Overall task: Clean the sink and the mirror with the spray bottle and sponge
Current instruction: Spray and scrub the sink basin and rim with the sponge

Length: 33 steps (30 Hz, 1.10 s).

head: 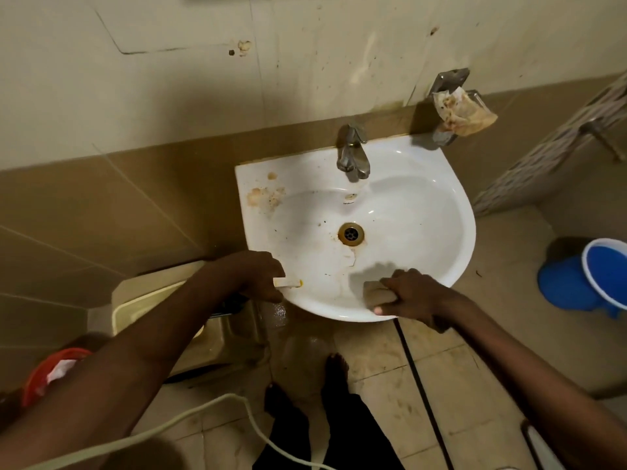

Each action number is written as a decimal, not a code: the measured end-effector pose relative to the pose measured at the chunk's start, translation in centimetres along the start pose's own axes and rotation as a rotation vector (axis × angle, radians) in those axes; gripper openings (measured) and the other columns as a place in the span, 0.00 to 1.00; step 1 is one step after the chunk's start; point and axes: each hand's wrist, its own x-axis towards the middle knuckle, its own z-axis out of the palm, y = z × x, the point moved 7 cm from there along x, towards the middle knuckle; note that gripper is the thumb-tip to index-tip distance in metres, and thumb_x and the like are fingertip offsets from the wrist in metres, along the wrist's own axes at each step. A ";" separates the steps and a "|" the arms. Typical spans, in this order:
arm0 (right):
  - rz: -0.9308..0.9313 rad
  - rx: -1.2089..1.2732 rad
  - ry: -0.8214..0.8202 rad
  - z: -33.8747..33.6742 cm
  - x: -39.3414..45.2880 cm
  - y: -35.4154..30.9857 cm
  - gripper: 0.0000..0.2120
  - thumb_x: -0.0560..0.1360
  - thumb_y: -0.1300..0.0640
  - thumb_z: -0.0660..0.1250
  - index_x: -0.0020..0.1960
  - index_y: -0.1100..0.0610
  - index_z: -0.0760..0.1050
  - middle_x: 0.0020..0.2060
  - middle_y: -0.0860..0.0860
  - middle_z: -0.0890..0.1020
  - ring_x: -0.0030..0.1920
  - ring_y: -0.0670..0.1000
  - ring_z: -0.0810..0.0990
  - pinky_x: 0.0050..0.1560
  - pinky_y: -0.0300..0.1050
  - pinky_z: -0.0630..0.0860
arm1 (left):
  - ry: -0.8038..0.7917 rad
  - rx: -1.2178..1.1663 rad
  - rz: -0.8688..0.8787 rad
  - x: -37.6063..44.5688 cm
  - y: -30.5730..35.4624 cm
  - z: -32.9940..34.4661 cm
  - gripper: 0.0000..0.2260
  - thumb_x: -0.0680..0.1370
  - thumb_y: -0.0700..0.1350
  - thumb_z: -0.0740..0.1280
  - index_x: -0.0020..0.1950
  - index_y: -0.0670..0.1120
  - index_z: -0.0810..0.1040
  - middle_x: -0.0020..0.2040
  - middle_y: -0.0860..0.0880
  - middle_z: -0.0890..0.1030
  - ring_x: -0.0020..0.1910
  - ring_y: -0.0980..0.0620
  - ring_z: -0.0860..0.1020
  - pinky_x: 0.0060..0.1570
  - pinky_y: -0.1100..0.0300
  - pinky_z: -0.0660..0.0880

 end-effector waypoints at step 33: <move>-0.006 0.045 0.223 -0.3 13.5 0.7 0.19 0.73 0.39 0.58 0.59 0.46 0.74 0.54 0.52 0.75 0.55 0.58 0.75 0.54 0.57 0.75 | 0.082 0.067 -0.048 4.0 3.0 -4.7 0.16 0.75 0.55 0.63 0.60 0.52 0.77 0.53 0.49 0.81 0.54 0.49 0.77 0.46 0.60 0.69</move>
